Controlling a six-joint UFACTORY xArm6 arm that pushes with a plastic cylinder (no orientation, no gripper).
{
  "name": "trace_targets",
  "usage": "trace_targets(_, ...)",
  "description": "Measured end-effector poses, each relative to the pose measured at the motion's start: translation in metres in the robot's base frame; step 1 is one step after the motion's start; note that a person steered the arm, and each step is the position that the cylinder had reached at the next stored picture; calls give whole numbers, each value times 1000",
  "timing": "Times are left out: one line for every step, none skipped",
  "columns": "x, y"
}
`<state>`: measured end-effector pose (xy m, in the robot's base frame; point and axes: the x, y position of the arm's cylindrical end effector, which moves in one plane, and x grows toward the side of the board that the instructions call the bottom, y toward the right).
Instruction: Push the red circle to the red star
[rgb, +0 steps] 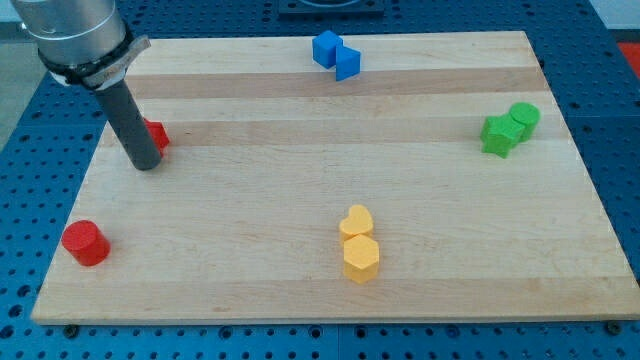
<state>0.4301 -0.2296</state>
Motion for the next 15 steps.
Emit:
trace_targets(17,4)
trace_targets(63,15)
trace_targets(109,23)
trace_targets(156,21)
trace_targets(168,-24)
trace_targets(166,-46)
trace_targets(156,-44)
trace_targets(142,-42)
trace_targets(122,-42)
trace_targets(110,-36)
trace_targets(106,-9)
trace_targets(89,1)
trace_targets(55,-2)
trace_targets(57,-3)
trace_targets(87,-11)
